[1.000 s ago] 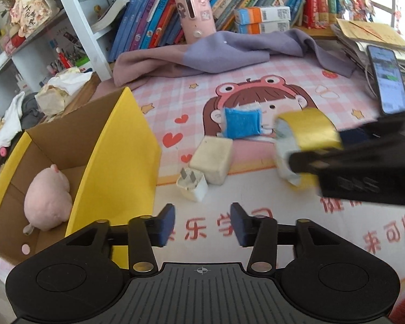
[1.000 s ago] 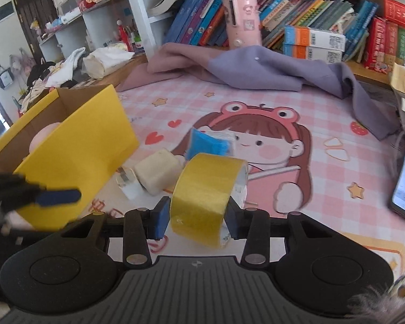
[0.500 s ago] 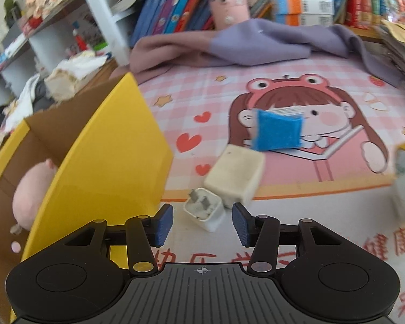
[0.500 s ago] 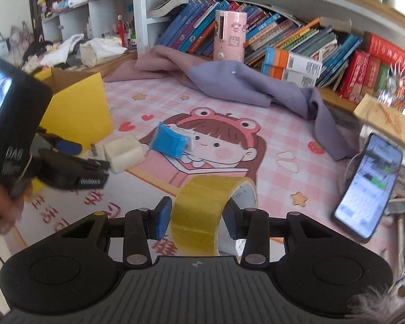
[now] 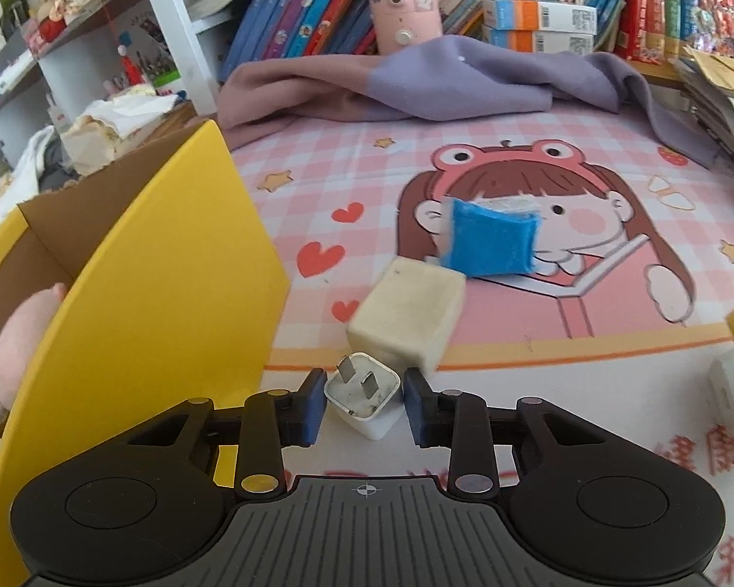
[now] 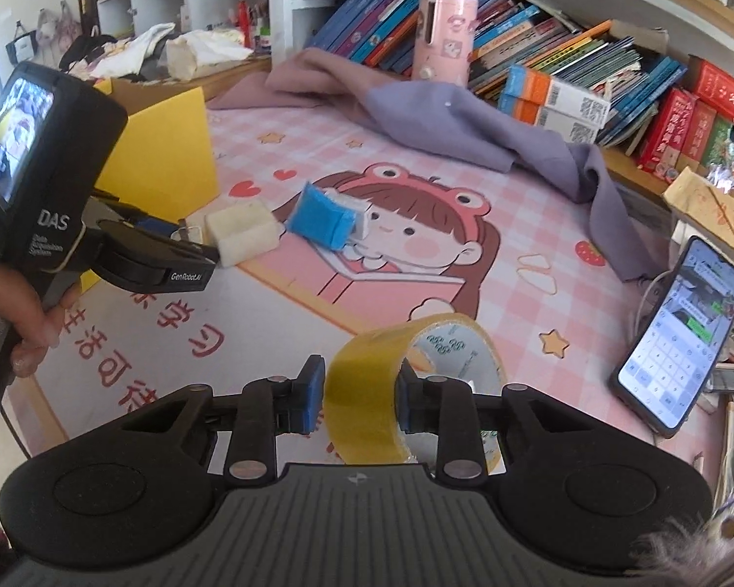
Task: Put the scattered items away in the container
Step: 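Close the left tool on the white plug while the right tool grasps the tape roll, then lift the plug and tape and carry both tools toward the yellow box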
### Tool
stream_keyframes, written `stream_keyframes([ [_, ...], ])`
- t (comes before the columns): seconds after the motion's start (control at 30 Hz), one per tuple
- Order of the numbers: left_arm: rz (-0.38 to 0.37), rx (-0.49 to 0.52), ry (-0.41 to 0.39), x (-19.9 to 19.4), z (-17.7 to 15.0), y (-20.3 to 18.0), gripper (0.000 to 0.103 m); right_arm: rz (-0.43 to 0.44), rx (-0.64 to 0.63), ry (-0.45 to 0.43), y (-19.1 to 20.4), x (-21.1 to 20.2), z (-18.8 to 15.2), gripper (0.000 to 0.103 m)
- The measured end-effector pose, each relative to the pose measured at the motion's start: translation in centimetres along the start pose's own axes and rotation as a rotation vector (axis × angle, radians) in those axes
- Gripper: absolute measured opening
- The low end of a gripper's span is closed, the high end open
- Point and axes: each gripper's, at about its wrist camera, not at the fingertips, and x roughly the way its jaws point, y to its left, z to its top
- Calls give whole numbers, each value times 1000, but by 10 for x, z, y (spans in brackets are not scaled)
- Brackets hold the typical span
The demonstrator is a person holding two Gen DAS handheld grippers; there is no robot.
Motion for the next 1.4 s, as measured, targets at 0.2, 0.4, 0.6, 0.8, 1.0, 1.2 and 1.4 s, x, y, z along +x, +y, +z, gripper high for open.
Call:
stream_keyframes([
  [0.2, -83, 26, -30, -28, -4, -9, 32, 47, 22, 60, 2, 9, -4, 20],
  [0.4, -137, 36, -47, -55, -9, -10, 32, 19, 9, 43, 7, 8, -6, 11],
  [0.6, -170, 65, -59, -72, -16, -19, 32, -7, -8, 10, 6, -1, -6, 7],
  [0.8, -193, 85, -88, -84, -20, -27, 32, 0, 0, 3, 6, -11, -10, 7],
  [1.0, -224, 74, -101, -96, -30, -28, 32, -19, 17, -13, 8, -25, -17, 7],
  [1.2, -253, 88, -160, -116, -37, -21, 32, -61, -2, -43, 17, -41, -21, 7],
  [1.4, -315, 116, -200, -132, -48, -9, 32, -115, 26, -46, 31, -61, -27, 7],
])
